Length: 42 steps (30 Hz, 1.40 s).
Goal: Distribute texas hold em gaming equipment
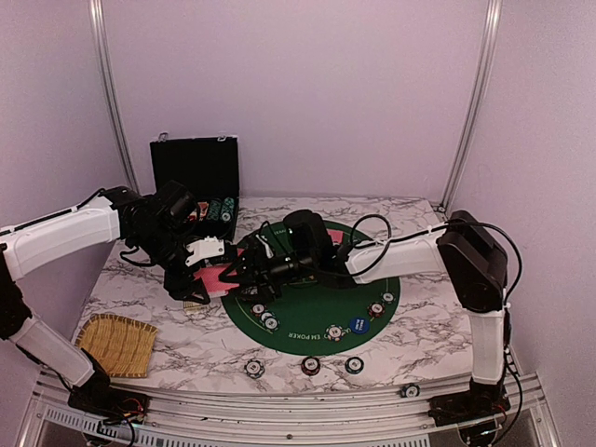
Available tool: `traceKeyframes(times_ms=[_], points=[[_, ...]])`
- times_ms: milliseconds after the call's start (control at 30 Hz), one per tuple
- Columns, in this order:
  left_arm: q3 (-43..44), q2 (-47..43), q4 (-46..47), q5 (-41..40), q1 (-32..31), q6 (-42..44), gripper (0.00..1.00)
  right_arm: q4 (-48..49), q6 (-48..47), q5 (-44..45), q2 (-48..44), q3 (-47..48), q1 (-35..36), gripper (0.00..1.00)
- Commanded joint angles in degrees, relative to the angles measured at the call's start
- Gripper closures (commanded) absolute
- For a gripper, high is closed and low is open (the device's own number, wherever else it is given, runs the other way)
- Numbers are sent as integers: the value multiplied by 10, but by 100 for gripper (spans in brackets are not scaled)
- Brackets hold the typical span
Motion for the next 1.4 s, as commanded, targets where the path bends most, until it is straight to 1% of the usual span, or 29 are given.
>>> traceKeyframes(times_ms=[0,133,400,533,700,933,1167,1367], points=[[10,-18,-8,17,0,3,63,-36,-22,12,18,47,4,28],[11,-18,-9,18,0,3,63,-50,-26,15,33,68,3,27],[11,-20,-10,18,0,2,63,-29,-11,11,47,74,4,28],[10,-21,-11,18,0,4,63,-31,-14,13,41,59,0,33],[11,-22,-11,19,0,4,63,-31,-20,17,23,37,-5,36],[11,-22,-11,20,0,5,63,-58,-42,24,4,27,-6,42],[11,-23,-12,19,0,5,63,-56,-44,24,-7,18,-8,50],[10,-24,-12,19,0,5,63,-66,-51,24,-18,15,-11,55]])
